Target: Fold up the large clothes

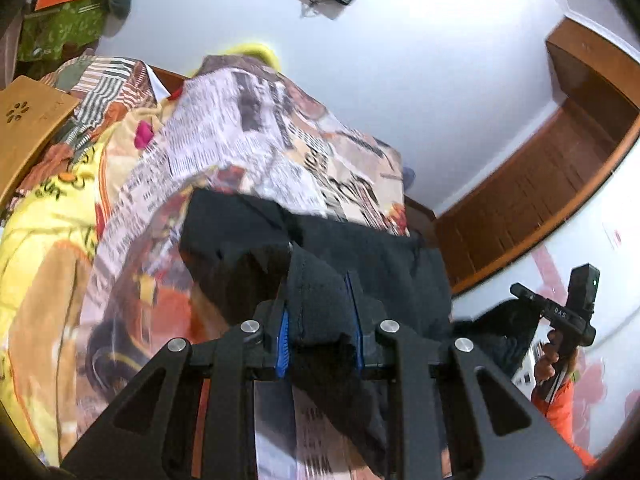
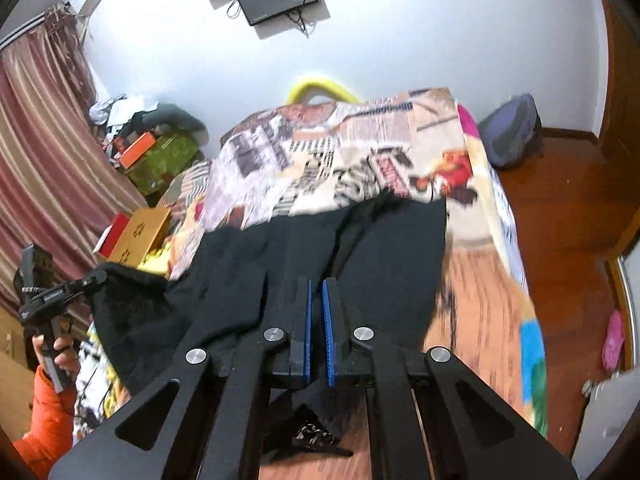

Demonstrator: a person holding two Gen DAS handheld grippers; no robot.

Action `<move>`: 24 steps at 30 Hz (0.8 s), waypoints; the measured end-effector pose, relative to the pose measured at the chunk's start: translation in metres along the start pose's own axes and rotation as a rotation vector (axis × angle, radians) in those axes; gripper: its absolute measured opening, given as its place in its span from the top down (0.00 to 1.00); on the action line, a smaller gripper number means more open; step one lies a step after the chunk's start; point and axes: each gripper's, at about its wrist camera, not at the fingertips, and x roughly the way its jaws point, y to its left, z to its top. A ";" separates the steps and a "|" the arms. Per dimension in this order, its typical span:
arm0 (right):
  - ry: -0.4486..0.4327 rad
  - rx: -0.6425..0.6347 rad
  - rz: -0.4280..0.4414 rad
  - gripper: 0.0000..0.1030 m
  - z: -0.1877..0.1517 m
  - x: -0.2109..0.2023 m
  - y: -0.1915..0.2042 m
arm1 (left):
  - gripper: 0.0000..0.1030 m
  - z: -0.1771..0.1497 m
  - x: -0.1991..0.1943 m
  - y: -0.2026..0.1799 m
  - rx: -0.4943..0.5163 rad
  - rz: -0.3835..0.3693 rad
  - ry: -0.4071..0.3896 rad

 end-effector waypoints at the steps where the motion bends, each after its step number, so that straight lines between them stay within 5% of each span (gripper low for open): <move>1: -0.004 -0.001 -0.013 0.95 0.005 0.005 -0.003 | 0.78 0.007 0.006 0.005 -0.010 0.008 -0.005; 8: 0.028 0.059 -0.147 0.99 0.038 0.080 -0.052 | 0.79 0.059 0.076 0.072 -0.122 0.105 -0.002; 15: 0.105 0.177 -0.270 0.99 0.041 0.144 -0.118 | 0.78 0.064 0.162 0.135 -0.156 0.294 0.088; 19: 0.102 0.140 -0.266 0.99 0.031 0.145 -0.118 | 0.77 0.051 0.186 0.149 -0.163 0.340 0.131; 24: 0.075 0.075 -0.229 0.98 0.027 0.114 -0.098 | 0.76 0.053 0.163 0.123 -0.029 0.488 0.102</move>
